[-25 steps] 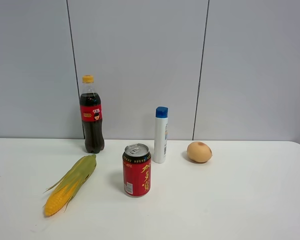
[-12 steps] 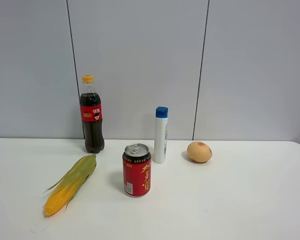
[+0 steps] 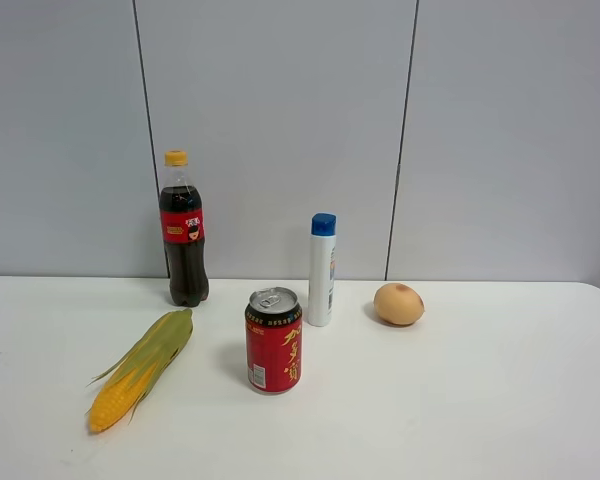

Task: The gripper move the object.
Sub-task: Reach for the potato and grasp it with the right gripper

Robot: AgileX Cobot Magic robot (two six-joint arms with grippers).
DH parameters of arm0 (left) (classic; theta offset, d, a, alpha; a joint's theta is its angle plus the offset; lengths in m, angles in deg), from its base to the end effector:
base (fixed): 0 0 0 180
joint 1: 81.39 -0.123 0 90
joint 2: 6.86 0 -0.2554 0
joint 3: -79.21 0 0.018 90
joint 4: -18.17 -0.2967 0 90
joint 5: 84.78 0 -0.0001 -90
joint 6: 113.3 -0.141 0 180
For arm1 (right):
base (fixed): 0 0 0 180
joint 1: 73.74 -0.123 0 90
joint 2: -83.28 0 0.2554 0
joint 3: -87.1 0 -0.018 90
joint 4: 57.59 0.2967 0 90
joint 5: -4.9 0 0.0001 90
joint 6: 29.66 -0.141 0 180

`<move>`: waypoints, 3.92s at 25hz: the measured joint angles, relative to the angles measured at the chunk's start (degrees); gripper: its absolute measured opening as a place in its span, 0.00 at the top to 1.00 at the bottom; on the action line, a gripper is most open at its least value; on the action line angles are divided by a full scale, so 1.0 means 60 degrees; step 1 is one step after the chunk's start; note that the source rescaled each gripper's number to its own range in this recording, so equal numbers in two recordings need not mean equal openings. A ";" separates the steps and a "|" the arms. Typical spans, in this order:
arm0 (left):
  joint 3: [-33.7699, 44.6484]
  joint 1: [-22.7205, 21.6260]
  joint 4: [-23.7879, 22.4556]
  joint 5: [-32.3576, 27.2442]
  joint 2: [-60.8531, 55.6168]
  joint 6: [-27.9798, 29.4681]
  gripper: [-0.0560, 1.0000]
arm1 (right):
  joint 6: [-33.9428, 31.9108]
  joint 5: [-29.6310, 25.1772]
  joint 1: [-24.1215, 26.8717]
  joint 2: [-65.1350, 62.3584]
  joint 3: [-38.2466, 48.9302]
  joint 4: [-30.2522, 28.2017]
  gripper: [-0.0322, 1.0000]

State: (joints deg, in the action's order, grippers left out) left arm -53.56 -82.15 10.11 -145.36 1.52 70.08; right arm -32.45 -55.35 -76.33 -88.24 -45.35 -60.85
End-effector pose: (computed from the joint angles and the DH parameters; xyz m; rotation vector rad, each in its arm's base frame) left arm 0.1076 0.0187 0.2813 -0.0803 2.0212 0.1389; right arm 0.1099 -0.0020 0.2790 0.0060 2.0282 -0.0087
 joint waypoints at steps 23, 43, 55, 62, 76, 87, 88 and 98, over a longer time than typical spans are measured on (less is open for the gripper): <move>0.0000 0.0000 0.0000 0.0000 0.0000 0.0000 0.00 | 0.0080 0.0023 0.0000 0.5744 -0.3716 -0.1525 0.03; 0.0000 0.0000 0.0000 0.0000 0.0000 0.0000 0.00 | 0.0153 0.5073 -0.0489 1.1285 -0.3737 -0.1458 0.03; 0.0000 0.0000 0.0000 0.0000 0.0000 0.0000 0.00 | 0.0049 0.8345 -0.1028 1.4600 -0.3737 -0.1392 0.06; 0.0000 0.0000 0.0000 0.0000 0.0000 0.0000 0.00 | 0.0049 0.9062 -0.1028 1.6494 -0.4936 -0.1587 0.06; 0.0000 0.0000 0.0000 0.0000 0.0000 0.0000 0.00 | 0.0065 1.0041 -0.1522 1.9116 -0.6535 -0.1668 0.06; 0.0000 0.0000 0.0000 0.0000 0.0000 0.0000 0.00 | 0.0065 1.0910 -0.1522 1.9833 -0.6579 -0.1676 0.06; 0.0000 0.0000 0.0000 0.0000 0.0000 0.0000 0.00 | 0.0065 1.1028 -0.1522 1.9935 -0.6579 -0.1676 0.06; 0.0000 0.0000 0.0000 0.0000 0.0000 0.0000 0.00 | 0.0065 1.2366 -0.1522 2.0386 -0.6579 -0.1667 0.06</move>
State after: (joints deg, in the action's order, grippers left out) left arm -53.56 -82.15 10.11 -145.36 1.52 70.08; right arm -32.06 18.85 -85.47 34.08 -84.82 -70.85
